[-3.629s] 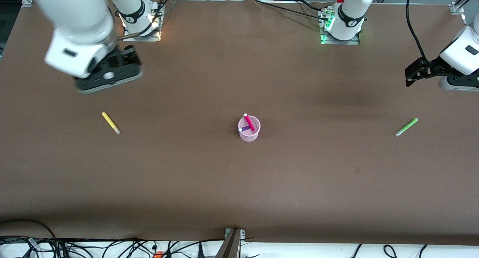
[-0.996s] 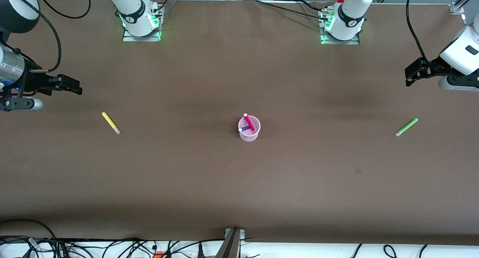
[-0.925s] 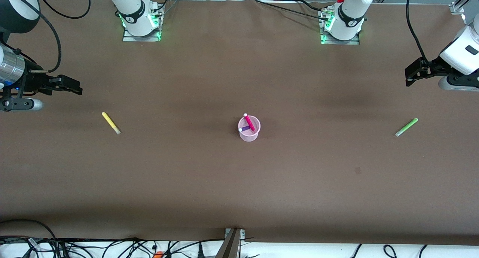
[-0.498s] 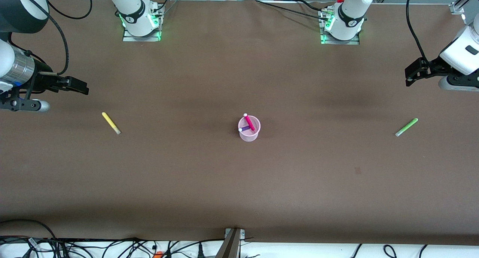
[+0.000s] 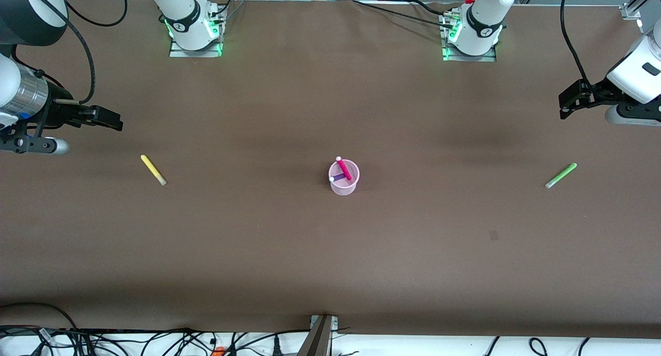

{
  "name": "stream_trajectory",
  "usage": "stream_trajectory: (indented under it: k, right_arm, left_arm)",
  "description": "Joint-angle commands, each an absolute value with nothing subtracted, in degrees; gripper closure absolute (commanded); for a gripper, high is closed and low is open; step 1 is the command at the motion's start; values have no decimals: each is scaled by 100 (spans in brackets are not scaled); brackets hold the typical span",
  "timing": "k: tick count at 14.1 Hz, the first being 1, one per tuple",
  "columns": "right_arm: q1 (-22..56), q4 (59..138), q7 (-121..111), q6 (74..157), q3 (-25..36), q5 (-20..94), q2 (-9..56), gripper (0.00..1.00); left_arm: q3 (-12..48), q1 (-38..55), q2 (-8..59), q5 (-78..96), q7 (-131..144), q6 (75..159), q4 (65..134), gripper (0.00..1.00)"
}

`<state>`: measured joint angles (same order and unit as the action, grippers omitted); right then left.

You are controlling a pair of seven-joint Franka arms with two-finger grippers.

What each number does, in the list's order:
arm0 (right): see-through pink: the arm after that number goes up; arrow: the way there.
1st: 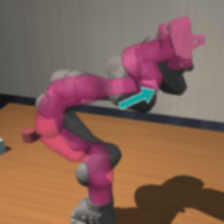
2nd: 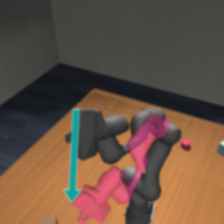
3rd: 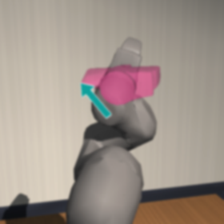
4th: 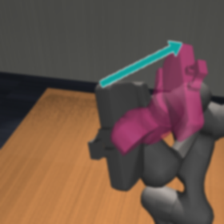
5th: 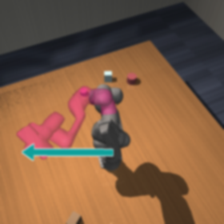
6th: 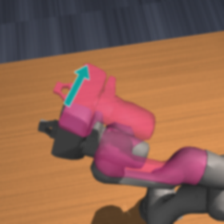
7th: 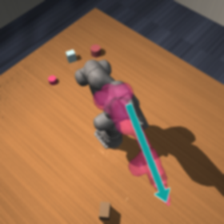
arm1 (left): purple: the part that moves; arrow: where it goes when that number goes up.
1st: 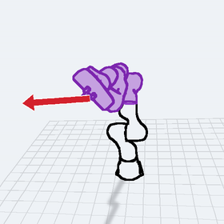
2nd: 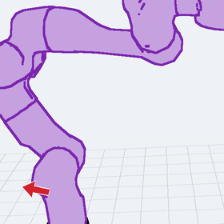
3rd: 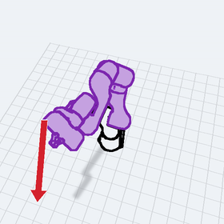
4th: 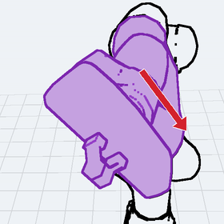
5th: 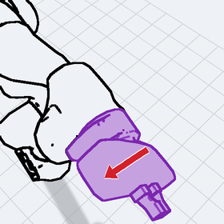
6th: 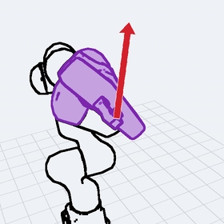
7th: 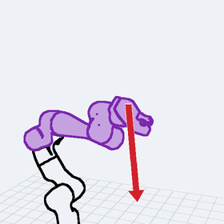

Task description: Organize pens into pink holder with both arms

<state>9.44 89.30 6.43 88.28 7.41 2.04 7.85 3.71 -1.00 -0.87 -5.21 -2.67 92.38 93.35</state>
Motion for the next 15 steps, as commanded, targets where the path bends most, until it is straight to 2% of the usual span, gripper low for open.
stream_trajectory:
  k: [1,5,15]
  right_arm:
    - [222,8938,721,8824,-15,132,703,1]
    - [-78,8921,703,8842,-271,123,694,0]
    - [-62,8807,703,8807,-229,167,721,0]
  left_arm:
    - [369,-88,-70,-413,-281,9149,9229,0]
    - [360,-114,-70,-97,-237,9132,9237,0]
    - [360,-105,-70,-97,-246,9123,9237,0]
